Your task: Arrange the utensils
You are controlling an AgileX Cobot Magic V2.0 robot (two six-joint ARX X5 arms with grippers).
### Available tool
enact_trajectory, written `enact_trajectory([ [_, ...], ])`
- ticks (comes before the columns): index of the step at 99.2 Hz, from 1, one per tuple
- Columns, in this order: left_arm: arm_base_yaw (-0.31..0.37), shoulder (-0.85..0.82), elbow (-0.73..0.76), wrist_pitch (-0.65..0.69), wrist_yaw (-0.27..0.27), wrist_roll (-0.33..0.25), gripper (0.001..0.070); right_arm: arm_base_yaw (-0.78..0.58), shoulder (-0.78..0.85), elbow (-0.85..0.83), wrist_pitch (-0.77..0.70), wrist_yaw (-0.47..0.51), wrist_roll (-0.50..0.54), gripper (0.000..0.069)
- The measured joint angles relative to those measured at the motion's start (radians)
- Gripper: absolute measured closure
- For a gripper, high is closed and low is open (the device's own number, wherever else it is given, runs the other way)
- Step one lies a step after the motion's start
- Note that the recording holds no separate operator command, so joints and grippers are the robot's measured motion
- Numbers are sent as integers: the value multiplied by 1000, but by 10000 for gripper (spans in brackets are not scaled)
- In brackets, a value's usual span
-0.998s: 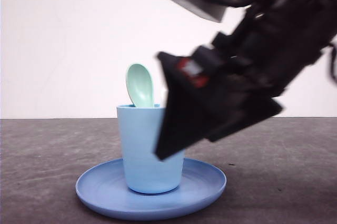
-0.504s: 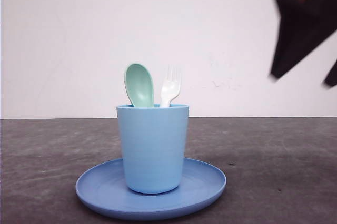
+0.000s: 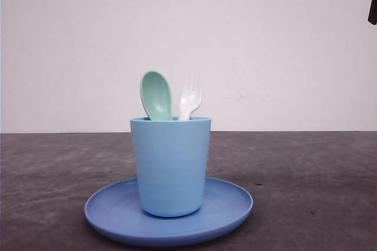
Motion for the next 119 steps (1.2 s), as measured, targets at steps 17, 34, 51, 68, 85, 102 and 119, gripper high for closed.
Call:
enact_trajectory([
  [17, 0, 0, 0, -26, 0, 8, 470, 0, 1, 0, -16, 0, 0, 11],
  [34, 0, 0, 0, -29, 0, 14, 470, 0, 1, 0, -16, 29, 0, 11],
  [51, 0, 0, 0, -51, 0, 18, 535, 0, 1, 0, -18, 52, 0, 194],
  [68, 0, 0, 0, -60, 0, 19, 688, 0, 1, 0, -18, 53, 0, 621],
  [85, 0, 0, 0, -84, 0, 18, 695, 0, 1, 0, -21, 53, 0, 684],
  [102, 0, 0, 0, -70, 0, 18, 697, 0, 1, 0, -1, 53, 0, 687],
  [119, 0, 0, 0, -70, 0, 18, 698, 0, 1, 0, 4, 53, 0, 687],
])
